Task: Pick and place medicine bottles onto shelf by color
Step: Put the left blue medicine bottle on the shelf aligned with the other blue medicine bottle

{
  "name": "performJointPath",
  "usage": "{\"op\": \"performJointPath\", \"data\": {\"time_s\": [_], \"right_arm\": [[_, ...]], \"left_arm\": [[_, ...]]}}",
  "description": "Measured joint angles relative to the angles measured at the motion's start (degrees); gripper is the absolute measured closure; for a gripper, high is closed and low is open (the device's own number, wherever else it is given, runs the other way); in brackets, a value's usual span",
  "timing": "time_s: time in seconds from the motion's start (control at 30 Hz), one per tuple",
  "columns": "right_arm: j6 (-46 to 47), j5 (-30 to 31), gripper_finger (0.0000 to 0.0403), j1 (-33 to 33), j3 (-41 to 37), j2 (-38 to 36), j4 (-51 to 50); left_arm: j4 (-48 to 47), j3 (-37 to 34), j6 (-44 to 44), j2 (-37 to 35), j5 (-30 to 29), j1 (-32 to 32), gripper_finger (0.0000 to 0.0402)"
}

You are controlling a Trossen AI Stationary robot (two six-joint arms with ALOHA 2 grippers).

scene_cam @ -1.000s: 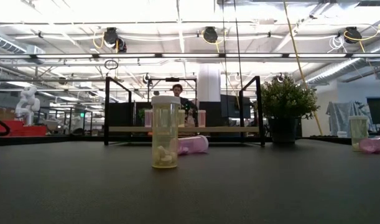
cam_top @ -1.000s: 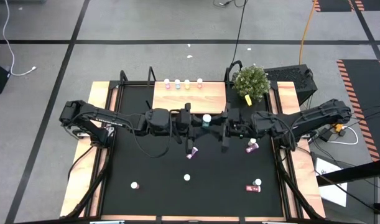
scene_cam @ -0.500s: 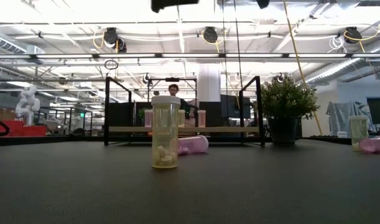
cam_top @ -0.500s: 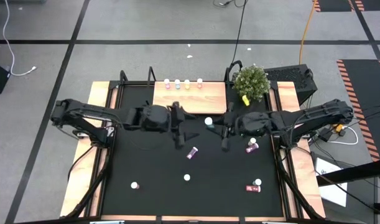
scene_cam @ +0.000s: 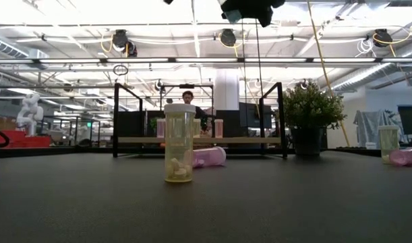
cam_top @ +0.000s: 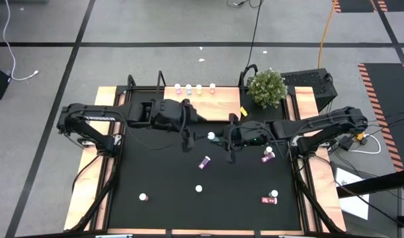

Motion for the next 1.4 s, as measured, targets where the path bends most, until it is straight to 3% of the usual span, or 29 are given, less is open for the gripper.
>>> {"op": "performJointPath", "data": {"time_s": [0.2,0.43,0.93,1.2,1.4], "right_arm": [[-3.6,0.0,0.0299,-0.5,0.0,0.2,0.1],[-2.8,0.2,0.0299,-2.3,0.0,0.1,-0.2],[-2.3,-2.9,0.0298,-1.9,0.0,0.1,-0.2],[-4.9,-2.8,0.0298,-1.9,0.0,0.1,2.5],[-5.4,-2.9,0.0298,-1.9,0.0,0.1,2.3]], "left_arm": [[-1.3,1.7,0.3,1.4,3.5,0.8,0.0108],[-3.0,1.6,1.4,1.5,3.3,2.2,0.0081],[-1.0,1.6,1.7,1.1,4.4,2.2,0.0114],[-0.6,1.6,4.5,2.9,8.6,0.7,0.0113],[1.0,1.7,7.1,2.9,8.6,0.0,0.0117]]}}
